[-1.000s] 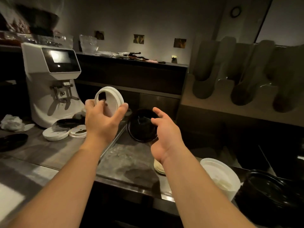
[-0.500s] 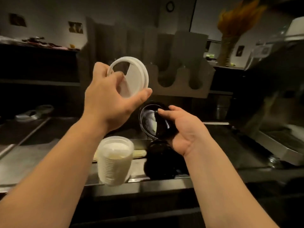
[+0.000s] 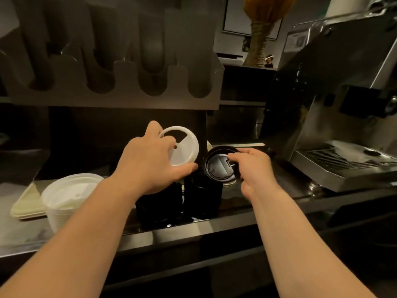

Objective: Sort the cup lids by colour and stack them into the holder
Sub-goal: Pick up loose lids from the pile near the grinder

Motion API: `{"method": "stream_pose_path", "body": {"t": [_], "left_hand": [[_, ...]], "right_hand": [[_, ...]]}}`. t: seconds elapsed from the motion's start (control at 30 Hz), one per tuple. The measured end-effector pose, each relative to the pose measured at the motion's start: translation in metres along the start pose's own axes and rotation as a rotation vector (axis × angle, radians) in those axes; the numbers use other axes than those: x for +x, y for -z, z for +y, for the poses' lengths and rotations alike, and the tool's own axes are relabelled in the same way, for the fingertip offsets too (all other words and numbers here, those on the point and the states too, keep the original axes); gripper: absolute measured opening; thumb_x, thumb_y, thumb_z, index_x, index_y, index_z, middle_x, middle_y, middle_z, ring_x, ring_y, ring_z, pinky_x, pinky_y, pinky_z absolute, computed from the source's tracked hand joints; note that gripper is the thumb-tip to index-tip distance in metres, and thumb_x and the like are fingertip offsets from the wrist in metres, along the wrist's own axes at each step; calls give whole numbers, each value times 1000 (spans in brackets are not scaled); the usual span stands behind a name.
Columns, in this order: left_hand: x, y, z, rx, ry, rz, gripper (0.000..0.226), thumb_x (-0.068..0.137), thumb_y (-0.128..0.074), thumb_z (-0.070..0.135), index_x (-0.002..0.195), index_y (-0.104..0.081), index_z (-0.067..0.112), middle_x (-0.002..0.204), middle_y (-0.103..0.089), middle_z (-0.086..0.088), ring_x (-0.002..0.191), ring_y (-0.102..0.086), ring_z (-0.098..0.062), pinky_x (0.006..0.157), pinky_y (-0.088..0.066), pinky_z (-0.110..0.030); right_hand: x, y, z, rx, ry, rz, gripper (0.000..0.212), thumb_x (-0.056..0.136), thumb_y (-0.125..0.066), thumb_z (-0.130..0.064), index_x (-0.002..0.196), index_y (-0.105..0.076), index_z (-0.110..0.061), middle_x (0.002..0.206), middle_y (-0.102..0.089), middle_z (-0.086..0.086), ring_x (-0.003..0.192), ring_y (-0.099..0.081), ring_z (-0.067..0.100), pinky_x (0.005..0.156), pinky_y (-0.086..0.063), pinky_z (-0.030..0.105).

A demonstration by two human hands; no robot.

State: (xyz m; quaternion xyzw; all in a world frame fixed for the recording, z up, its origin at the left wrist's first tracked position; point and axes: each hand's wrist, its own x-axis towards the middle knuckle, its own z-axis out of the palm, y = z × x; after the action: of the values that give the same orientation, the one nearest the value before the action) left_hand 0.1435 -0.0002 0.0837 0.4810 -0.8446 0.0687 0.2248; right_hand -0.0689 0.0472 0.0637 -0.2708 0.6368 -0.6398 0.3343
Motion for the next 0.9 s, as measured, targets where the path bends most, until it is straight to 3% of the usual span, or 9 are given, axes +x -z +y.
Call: {"method": "stream_pose_path", "body": {"t": [0.1,0.27,0.37,0.47,0.6,0.7,0.8,0.9], "left_hand": [[-4,-4,-4,-36,44,5,72,70,-47,88,106,-59,27,106,-34,7,77,-52,-12,68,-50,-29],[-5,-9,-4,-71,111,45,65,72,-50,84,100,-58,26,107,-36,5,76,-51,-12,67,-52,-29],[-5,-9,-4,-99,161,110,59,74,-51,82,93,-50,26,108,-35,4,78,-49,-14,64,-46,-29],[-3,-6,-5,-104,182,134,60,75,-53,81,96,-53,25,109,-35,3,81,-49,-15,65,-40,-28],[-2,-3,-6,-108,186,113,67,76,-53,81,108,-59,22,111,-34,2,81,-48,-15,66,-38,-29],[-4,0,-9,-126,190,107,61,77,-53,80,102,-55,24,111,-34,3,83,-47,-14,67,-38,-28],[-3,3,-12,-182,197,93,56,77,-53,80,97,-46,27,111,-34,4,86,-47,-13,68,-38,-27],[0,7,-12,-337,205,98,57,77,-54,79,99,-47,27,111,-38,5,84,-48,-13,69,-43,-29]], "right_hand": [[-3,-9,3,-61,27,23,10,90,-69,-5,96,-66,-13,95,-66,5,88,-60,15,66,-45,27],[-8,-24,15,-98,-37,56,8,92,-63,-7,99,-63,-10,94,-63,5,77,-55,14,56,-39,26],[-9,-32,26,-105,-74,87,15,92,-61,-8,105,-62,-15,106,-63,6,88,-61,19,71,-57,34],[-7,-35,31,-102,-95,97,23,93,-58,-7,114,-60,-18,113,-60,6,102,-60,22,86,-57,39],[-6,-38,36,-163,-52,96,27,92,-59,-2,112,-58,-20,114,-57,5,98,-57,19,69,-49,28],[-6,-39,40,-234,0,84,29,93,-64,-8,118,-57,-22,117,-58,4,99,-58,19,66,-51,27],[-7,-35,33,-369,174,88,29,92,-65,-22,119,-59,-28,122,-59,-1,108,-58,18,87,-57,39],[-16,-35,21,-809,568,-85,39,95,-61,-37,133,-55,-33,136,-52,-7,127,-48,17,104,-46,43]]}}
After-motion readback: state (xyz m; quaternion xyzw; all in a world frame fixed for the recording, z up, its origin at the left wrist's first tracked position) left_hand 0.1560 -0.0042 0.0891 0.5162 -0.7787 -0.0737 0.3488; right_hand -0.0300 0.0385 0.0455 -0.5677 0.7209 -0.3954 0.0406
